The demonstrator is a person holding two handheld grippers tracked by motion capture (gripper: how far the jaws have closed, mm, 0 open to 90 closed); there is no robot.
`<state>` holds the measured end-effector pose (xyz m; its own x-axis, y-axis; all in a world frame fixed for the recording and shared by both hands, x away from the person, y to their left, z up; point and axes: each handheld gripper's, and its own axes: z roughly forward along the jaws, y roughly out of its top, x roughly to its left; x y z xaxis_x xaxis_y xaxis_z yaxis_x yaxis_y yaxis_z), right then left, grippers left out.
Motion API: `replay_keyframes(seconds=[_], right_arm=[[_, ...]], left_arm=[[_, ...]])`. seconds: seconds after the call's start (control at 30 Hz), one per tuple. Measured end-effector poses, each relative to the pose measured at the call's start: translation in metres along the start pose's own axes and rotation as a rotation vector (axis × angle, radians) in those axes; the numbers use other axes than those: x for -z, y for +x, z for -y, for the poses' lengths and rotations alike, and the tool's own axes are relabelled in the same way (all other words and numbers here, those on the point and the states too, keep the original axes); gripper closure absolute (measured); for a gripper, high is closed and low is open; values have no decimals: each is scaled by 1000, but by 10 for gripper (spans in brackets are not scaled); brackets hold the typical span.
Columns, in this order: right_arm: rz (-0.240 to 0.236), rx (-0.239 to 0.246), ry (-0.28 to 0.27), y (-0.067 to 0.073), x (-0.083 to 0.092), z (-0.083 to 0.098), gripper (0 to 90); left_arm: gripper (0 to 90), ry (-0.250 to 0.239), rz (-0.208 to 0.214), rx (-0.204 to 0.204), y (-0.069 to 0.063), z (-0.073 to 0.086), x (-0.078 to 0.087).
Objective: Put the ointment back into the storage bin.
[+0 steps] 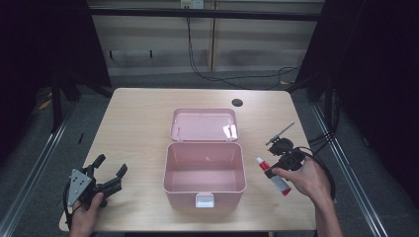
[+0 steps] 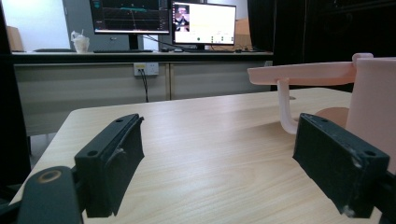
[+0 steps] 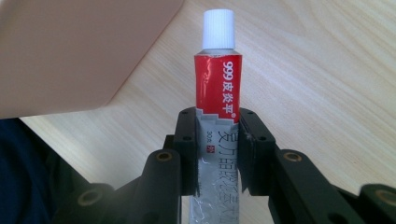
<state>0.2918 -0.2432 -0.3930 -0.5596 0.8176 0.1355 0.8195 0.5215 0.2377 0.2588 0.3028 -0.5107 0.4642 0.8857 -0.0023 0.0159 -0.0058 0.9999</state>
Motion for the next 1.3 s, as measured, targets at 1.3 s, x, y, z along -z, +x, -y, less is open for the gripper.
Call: replay_keyframes(seconds=[1.3], right_arm=[[-60, 167, -38, 16, 68, -16, 716]], left_arm=[[157, 0, 0, 1, 0, 0, 0]])
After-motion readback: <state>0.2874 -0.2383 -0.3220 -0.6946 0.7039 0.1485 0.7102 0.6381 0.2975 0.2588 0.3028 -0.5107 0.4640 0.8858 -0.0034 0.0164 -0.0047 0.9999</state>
